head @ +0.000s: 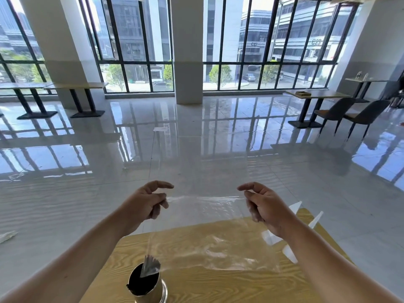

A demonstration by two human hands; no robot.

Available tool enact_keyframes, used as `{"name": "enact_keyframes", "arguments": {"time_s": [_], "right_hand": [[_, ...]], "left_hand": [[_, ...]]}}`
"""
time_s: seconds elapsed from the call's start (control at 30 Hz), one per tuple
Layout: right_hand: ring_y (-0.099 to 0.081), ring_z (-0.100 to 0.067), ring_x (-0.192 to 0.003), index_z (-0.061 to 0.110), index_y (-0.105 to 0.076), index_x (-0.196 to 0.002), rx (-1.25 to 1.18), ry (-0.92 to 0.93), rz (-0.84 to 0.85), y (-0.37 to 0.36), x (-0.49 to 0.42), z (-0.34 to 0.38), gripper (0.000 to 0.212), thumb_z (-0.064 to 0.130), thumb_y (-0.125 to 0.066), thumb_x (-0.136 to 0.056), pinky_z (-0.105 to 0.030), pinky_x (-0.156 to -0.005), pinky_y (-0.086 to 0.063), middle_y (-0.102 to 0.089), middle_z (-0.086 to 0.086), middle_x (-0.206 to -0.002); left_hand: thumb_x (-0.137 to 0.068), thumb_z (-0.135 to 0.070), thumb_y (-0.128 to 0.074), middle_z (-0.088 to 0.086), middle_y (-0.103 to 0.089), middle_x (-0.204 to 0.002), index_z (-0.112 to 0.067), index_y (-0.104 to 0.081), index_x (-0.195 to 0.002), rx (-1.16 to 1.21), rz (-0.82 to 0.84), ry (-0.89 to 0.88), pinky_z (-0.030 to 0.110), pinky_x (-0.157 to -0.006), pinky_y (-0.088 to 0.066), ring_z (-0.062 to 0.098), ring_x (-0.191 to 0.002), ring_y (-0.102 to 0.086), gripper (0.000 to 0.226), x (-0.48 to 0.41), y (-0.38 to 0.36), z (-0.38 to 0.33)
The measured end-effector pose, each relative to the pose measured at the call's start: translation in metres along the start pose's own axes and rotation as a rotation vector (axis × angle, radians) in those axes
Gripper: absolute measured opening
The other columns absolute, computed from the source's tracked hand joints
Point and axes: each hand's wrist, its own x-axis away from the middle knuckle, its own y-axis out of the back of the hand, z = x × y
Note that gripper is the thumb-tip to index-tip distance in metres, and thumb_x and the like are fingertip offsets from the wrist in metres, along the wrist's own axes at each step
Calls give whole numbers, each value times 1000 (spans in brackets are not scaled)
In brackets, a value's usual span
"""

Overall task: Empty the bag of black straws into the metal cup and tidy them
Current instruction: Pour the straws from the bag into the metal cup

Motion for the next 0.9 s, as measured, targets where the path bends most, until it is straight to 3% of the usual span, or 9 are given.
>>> {"name": "enact_keyframes", "arguments": {"time_s": [0.17,0.23,0.33,0.43,0.53,0.6,0.7,0.77,0.9], "right_hand": [[-39,-13,-37,5,-71,-96,-130,-53,-42,9,3,-4,32,-8,-44,-107,-23,-38,-32,-51,-5,-54],[-48,-15,-42,6,-69,-88,-178,-91,-51,14,4,-6,37,-14,-41,-103,-23,-39,-35,-61,-6,-62],[-62,-22,-58,4,-71,-84,-230,-134,-43,26,9,-9,38,-12,-39,-97,-27,-49,-45,-70,-9,-77],[-67,-24,-66,4,-74,-85,-238,-204,-45,38,10,-19,37,4,-40,-99,-29,-56,-47,-73,-11,-82],[-66,-20,-79,10,-77,-103,-84,-256,-52,44,5,-38,36,19,-42,-105,-32,-67,-48,-75,-10,-98],[-68,-22,-74,21,-68,-124,-67,-299,-29,50,2,-57,24,17,-54,-105,-33,-64,-52,-73,-10,-107],[-73,-26,-72,27,-47,-142,-88,-393,-37,59,-2,-93,48,12,-67,-100,-35,-60,-58,-73,-15,-115],[-73,-23,-73,20,-46,-142,-35,-472,-35,60,0,-118,50,15,-71,-99,-36,-62,-60,-76,-13,-111],[-71,-16,-67,16,-59,-129,116,-557,-58,61,6,-176,31,11,-69,-100,-35,-63,-59,-81,-4,-86]], "left_hand": [[-105,1,-49,9,-69,-69,-19,-76,-75,91,-4,52,22,-46,-39,11,-46,-50,46,-8,-13,8],[-103,4,-45,9,-70,-73,-19,-78,-70,78,8,68,25,-49,-42,12,-51,-55,52,-9,-18,10],[-99,1,-41,8,-71,-93,-20,-84,-85,-1,41,79,28,-58,-46,17,-71,-60,50,-9,-25,15],[-101,-21,-42,1,-78,-113,-18,-83,-106,-28,80,130,25,-67,-51,17,-88,-62,42,-16,-34,25],[-93,-48,-54,-5,-79,-115,-25,-81,-110,-33,135,183,28,-69,-46,7,-82,-62,40,-27,-47,46],[-87,-34,-72,-5,-79,-111,-27,-80,-109,-93,90,146,23,-60,-51,5,-71,-65,24,-35,-59,69],[-95,5,-58,5,-71,-112,-24,-72,-112,-57,17,119,24,-52,-52,8,-61,-67,36,-48,-77,107],[-94,8,-54,3,-69,-112,-28,-69,-114,-67,-30,124,26,-54,-53,9,-61,-67,43,-54,-87,131],[-87,0,-57,-4,-69,-111,-43,-66,-112,-167,-152,135,27,-61,-59,12,-69,-72,51,-59,-99,179]]}}
